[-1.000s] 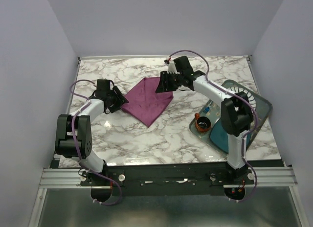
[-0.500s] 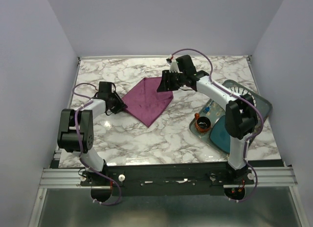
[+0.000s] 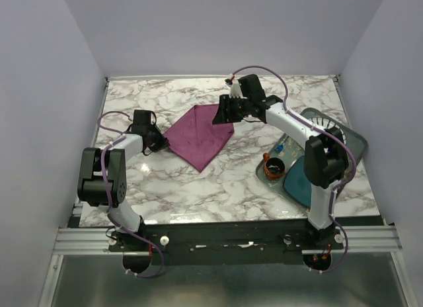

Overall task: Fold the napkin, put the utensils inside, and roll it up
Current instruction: Fold the napkin

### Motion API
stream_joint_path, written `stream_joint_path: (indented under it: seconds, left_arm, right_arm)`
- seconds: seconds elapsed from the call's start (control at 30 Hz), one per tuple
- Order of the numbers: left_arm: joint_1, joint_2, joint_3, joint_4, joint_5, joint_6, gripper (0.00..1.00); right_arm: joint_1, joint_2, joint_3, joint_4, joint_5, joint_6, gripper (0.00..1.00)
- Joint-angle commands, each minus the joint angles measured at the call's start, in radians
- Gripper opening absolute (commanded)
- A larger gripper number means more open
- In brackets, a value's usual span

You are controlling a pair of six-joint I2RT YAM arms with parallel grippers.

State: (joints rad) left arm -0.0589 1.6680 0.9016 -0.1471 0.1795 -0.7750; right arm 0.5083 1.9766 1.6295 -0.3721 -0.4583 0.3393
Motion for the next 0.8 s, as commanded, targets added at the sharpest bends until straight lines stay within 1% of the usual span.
stream_joint_path:
  seconds: [0.0,0.2,0.3,0.57,0.77]
  left_arm:
    - [0.002,-0.027,0.025,0.035,-0.022,0.010,0.00]
    - [0.002,-0.010,0.056,0.046,-0.015,-0.003,0.00]
    - [0.002,0.001,0.068,0.043,-0.034,-0.012,0.00]
    - [0.008,0.070,0.074,0.029,-0.058,-0.026,0.00]
    - [0.014,0.102,0.092,0.014,-0.120,-0.018,0.12]
  right_arm:
    - [-0.008,0.008,-0.007,-0.018,-0.019,0.001,0.54]
    - [-0.008,0.045,-0.007,-0.014,-0.051,0.020,0.54]
    - [-0.008,0.070,-0.007,-0.016,-0.062,0.026,0.54]
    - [-0.008,0.120,-0.017,-0.010,-0.074,0.030,0.54]
    - [-0.008,0.160,-0.016,-0.007,-0.079,0.024,0.53]
